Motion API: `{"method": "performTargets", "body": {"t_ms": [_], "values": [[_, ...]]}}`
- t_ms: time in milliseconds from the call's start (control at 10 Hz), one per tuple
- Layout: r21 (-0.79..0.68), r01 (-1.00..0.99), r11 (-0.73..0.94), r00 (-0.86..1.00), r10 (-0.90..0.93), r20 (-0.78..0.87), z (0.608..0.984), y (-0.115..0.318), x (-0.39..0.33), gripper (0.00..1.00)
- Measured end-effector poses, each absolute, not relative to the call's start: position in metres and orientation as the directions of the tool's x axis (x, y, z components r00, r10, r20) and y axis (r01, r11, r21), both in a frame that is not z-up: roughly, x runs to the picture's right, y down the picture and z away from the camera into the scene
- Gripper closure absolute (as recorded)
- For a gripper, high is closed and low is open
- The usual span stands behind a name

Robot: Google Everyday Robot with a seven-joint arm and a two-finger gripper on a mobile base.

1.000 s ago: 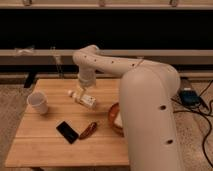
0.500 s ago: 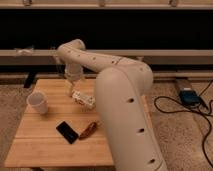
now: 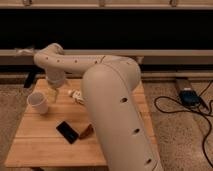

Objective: Move the arm in a circular motion

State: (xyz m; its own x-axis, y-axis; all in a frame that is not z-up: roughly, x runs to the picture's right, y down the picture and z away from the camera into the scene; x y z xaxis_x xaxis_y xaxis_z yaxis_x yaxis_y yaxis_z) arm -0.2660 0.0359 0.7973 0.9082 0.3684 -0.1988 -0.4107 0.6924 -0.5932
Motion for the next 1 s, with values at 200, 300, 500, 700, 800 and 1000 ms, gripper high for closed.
{"method": "performTargets", "body": {"t_ms": [200,300,500,700,800,1000], "values": [[-0.602,-0.343,0.721,0.936,0.316,-0.155,0.766,0.062,-0.288,0.2],[-0.607,-0.311,0.731,0.947,0.291,-0.135,0.749,0.076,-0.297,0.2],[-0.617,-0.247,0.747,0.966,0.244,-0.091,0.714,0.108,-0.308,0.2],[-0.621,-0.22,0.752,0.972,0.226,-0.071,0.69,0.13,-0.299,0.2],[-0.624,-0.22,0.749,0.971,0.227,-0.069,0.678,0.141,-0.286,0.2],[-0.635,-0.239,0.735,0.965,0.25,-0.074,0.665,0.157,-0.254,0.2]]}}
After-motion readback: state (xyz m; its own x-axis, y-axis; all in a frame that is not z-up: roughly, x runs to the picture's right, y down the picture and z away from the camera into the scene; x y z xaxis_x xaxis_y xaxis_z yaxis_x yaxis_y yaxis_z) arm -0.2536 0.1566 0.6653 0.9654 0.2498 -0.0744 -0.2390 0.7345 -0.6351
